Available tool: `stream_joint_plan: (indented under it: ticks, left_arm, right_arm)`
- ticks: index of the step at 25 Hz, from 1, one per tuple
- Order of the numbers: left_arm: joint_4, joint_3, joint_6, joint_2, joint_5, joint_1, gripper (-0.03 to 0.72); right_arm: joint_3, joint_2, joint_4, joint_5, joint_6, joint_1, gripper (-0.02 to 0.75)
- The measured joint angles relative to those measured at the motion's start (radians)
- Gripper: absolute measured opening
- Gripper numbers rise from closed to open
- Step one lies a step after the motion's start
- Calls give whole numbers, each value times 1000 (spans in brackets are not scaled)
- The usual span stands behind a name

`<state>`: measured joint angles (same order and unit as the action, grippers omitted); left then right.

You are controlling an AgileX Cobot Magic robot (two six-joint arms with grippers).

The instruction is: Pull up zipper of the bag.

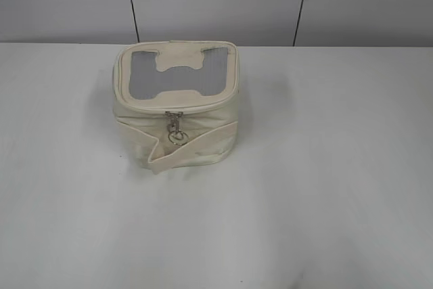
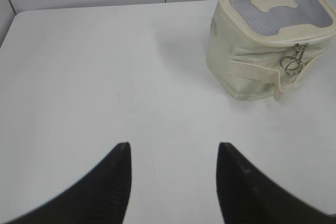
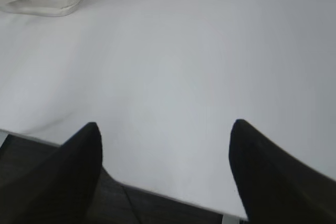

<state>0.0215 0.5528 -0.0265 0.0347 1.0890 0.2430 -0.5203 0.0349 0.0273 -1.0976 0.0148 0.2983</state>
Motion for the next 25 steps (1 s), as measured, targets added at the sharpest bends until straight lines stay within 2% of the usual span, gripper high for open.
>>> stream_joint_plan:
  ticks: [17, 25]
  left_arm:
    - [-2, -14, -3, 0, -36, -11, 387]
    - [-4, -16, -4, -40, -39, -155, 357]
  right_arm:
    - [21, -1, -12, 48, -2, -7, 555]
    - [22, -42, -13, 52, -2, -190, 555]
